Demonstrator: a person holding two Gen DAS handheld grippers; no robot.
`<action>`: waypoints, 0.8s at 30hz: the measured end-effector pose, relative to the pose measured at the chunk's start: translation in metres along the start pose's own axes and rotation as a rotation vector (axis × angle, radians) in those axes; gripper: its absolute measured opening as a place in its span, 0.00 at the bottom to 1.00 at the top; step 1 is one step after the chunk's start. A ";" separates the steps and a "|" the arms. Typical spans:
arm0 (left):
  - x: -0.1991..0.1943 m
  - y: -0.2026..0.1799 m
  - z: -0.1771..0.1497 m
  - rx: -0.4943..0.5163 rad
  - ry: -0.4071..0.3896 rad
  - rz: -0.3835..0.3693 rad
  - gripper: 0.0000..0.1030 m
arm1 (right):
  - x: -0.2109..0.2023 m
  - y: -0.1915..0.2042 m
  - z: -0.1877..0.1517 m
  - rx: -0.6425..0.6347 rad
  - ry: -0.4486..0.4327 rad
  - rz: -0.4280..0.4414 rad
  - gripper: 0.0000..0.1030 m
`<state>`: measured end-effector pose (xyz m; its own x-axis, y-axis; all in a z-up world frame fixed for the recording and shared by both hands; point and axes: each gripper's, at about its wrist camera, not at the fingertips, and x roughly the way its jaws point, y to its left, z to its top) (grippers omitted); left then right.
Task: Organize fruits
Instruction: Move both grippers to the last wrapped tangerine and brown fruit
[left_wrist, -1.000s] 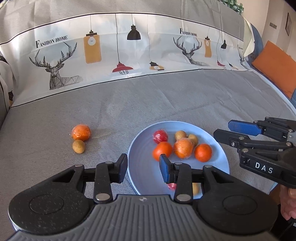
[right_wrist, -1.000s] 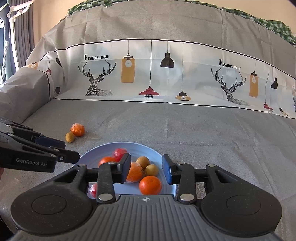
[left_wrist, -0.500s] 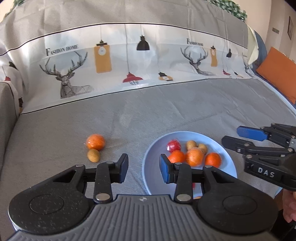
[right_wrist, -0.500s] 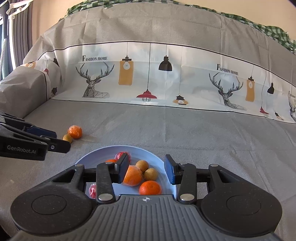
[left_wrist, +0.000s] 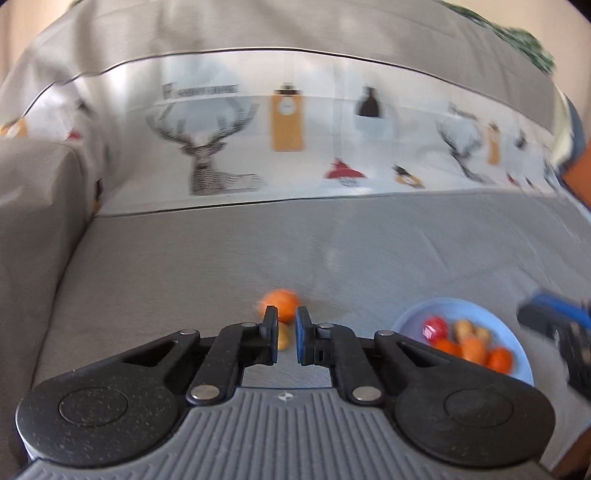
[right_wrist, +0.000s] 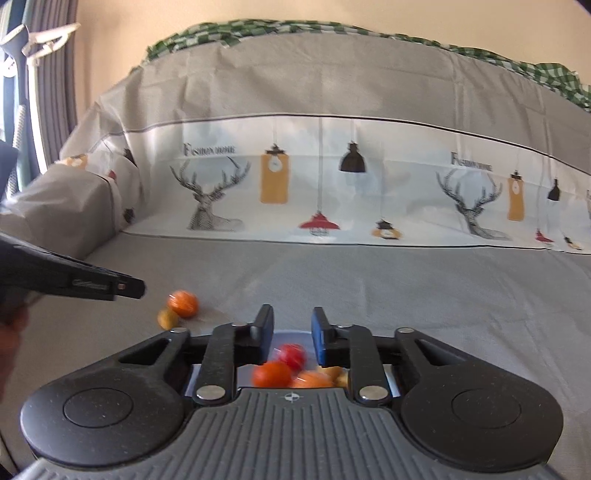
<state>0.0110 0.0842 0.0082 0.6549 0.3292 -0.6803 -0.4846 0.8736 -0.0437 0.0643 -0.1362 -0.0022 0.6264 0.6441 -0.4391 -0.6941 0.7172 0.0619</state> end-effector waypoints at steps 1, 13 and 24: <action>0.002 0.011 0.002 -0.052 0.006 -0.006 0.10 | 0.001 0.005 0.001 0.007 -0.002 0.016 0.21; 0.025 0.066 0.000 -0.293 0.099 -0.028 0.10 | 0.061 0.068 0.014 0.072 0.099 0.199 0.22; 0.027 0.075 0.010 -0.329 0.018 0.046 0.11 | 0.148 0.096 0.011 0.066 0.256 0.206 0.41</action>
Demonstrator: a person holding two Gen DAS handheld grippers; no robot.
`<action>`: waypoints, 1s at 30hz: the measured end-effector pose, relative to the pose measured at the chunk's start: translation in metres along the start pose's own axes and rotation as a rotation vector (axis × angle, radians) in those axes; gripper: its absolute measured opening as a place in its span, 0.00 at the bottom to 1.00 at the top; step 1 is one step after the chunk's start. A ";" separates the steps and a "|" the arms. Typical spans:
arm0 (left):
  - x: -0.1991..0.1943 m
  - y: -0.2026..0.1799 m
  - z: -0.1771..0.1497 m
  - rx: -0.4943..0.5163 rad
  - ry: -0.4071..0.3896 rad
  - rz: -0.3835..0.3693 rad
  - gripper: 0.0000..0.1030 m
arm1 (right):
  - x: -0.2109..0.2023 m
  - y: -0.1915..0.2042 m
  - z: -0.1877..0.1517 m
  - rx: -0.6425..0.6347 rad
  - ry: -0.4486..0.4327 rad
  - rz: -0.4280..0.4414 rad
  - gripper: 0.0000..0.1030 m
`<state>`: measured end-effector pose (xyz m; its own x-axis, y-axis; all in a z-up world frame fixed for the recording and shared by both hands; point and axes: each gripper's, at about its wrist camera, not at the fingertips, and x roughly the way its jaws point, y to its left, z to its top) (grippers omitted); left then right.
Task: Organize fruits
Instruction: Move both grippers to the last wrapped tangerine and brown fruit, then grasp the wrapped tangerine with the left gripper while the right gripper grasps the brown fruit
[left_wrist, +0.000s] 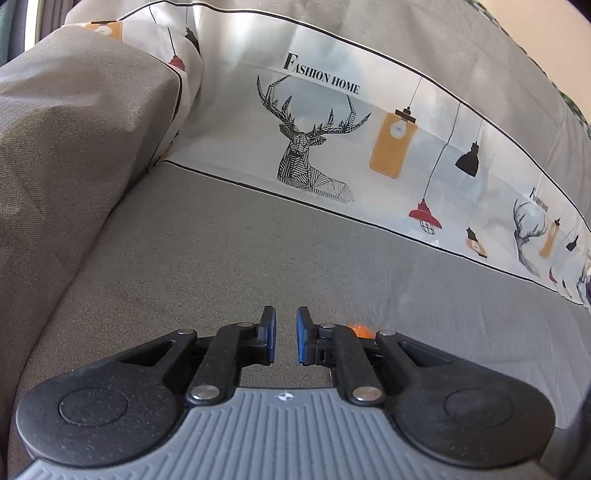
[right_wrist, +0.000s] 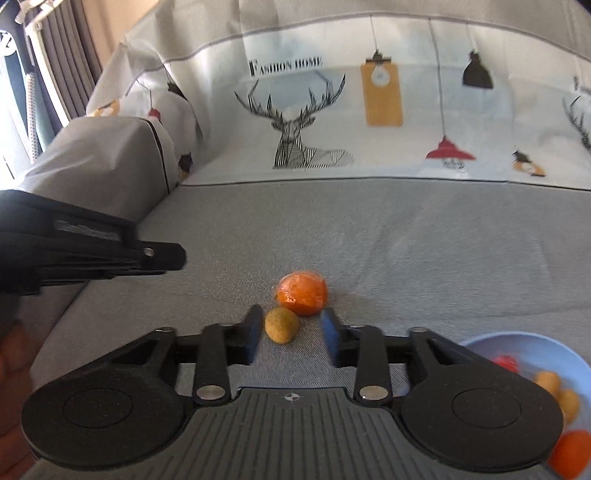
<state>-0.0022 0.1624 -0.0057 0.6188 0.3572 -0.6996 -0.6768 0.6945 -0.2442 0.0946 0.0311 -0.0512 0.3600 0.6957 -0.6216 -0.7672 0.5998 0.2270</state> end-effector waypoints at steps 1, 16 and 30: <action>0.000 0.000 0.000 0.002 -0.004 0.004 0.12 | 0.006 0.001 0.002 0.000 0.009 0.001 0.41; 0.021 -0.002 0.004 0.008 0.051 -0.046 0.25 | 0.021 -0.001 0.009 0.065 0.139 0.004 0.25; 0.071 -0.034 -0.005 0.168 0.164 -0.148 0.58 | 0.020 -0.011 -0.001 0.041 0.262 0.024 0.25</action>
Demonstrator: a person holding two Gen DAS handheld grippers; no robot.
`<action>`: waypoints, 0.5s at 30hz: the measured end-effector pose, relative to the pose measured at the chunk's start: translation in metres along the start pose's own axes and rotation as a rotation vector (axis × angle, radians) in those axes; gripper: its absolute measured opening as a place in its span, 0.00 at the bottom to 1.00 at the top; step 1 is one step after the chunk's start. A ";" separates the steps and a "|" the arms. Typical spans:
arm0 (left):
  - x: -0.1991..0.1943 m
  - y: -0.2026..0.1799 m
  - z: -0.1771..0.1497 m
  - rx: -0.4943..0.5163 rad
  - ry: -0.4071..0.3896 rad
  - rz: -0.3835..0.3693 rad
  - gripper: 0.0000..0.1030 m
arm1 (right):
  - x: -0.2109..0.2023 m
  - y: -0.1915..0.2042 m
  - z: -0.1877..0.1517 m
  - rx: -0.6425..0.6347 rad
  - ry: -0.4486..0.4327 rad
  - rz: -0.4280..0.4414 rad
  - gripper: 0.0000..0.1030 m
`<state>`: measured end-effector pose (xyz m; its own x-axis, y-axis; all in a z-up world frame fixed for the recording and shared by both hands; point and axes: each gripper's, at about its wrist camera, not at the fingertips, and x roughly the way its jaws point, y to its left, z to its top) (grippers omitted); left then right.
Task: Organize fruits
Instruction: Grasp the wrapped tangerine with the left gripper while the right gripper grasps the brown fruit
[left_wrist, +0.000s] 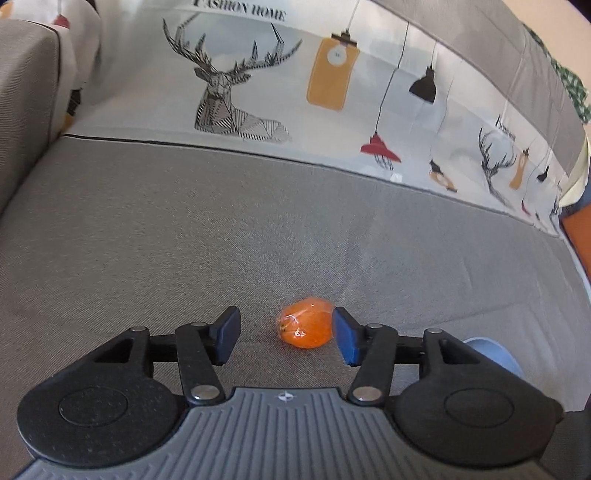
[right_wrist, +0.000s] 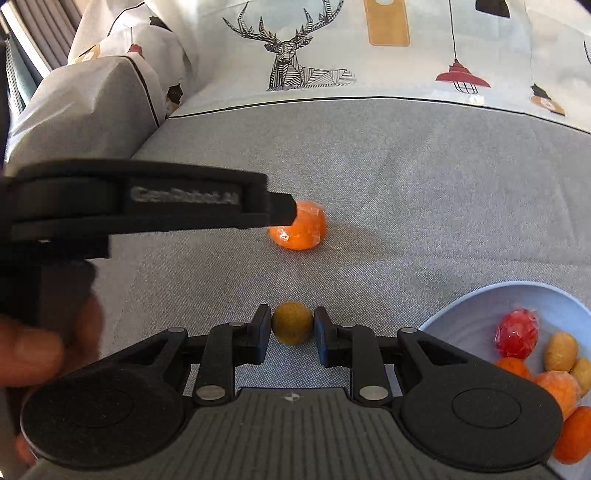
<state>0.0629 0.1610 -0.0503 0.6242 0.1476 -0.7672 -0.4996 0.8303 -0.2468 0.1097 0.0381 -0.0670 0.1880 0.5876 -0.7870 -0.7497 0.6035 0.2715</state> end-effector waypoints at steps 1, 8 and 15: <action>0.004 -0.001 0.000 0.010 0.009 0.001 0.58 | 0.000 -0.001 0.000 0.005 0.001 0.003 0.25; 0.018 -0.015 -0.001 0.098 0.027 -0.008 0.53 | 0.002 -0.004 0.002 0.022 0.006 0.017 0.25; 0.013 -0.012 0.000 0.103 0.004 0.020 0.41 | 0.003 -0.004 0.001 0.025 0.003 0.016 0.25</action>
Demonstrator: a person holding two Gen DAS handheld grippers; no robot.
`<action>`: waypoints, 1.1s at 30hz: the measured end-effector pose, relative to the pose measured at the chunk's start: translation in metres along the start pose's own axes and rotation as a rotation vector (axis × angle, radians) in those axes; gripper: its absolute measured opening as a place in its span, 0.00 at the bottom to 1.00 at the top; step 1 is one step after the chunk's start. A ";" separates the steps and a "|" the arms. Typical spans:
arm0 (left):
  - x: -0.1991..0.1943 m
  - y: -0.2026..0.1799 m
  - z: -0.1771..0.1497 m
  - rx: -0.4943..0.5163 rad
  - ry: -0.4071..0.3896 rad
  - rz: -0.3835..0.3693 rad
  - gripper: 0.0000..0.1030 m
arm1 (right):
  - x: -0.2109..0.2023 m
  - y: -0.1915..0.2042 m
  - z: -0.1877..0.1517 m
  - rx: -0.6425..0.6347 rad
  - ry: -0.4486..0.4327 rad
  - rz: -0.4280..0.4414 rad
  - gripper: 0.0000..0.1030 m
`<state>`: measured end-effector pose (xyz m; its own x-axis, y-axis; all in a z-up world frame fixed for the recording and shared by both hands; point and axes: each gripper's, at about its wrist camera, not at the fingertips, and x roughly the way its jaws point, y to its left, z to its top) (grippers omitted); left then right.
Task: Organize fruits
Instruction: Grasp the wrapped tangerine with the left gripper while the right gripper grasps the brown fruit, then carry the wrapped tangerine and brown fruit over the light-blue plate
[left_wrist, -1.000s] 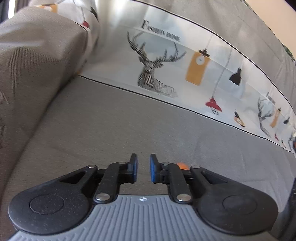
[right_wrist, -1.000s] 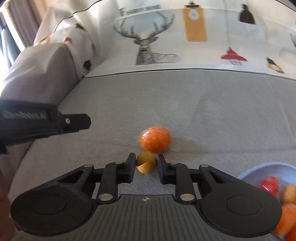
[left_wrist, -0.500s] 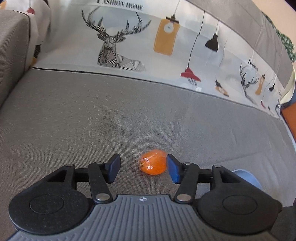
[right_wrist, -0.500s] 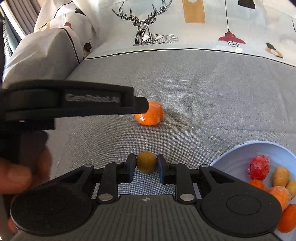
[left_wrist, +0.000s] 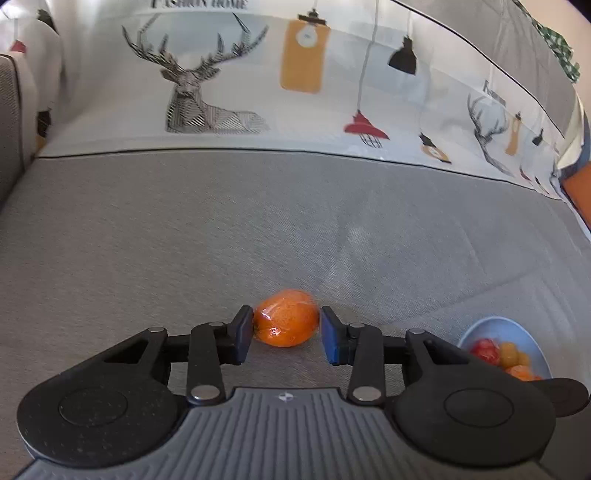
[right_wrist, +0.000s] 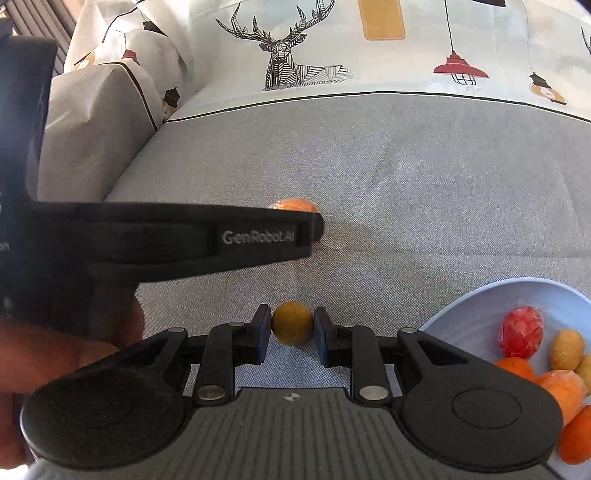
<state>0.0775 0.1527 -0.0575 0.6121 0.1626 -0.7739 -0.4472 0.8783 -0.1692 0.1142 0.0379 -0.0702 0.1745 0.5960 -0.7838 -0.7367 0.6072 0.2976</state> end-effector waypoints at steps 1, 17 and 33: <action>-0.002 0.002 0.000 -0.012 -0.005 0.000 0.41 | 0.000 0.000 0.000 0.002 0.000 0.001 0.25; -0.098 0.006 -0.020 -0.091 -0.171 0.110 0.41 | -0.056 0.008 -0.004 -0.040 -0.207 -0.018 0.25; -0.185 -0.059 -0.098 -0.010 -0.349 -0.044 0.41 | -0.219 -0.070 -0.112 0.021 -0.633 -0.097 0.25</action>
<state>-0.0730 0.0272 0.0357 0.8163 0.2705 -0.5104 -0.4207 0.8838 -0.2045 0.0548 -0.1936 0.0194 0.5967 0.7287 -0.3359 -0.6864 0.6804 0.2568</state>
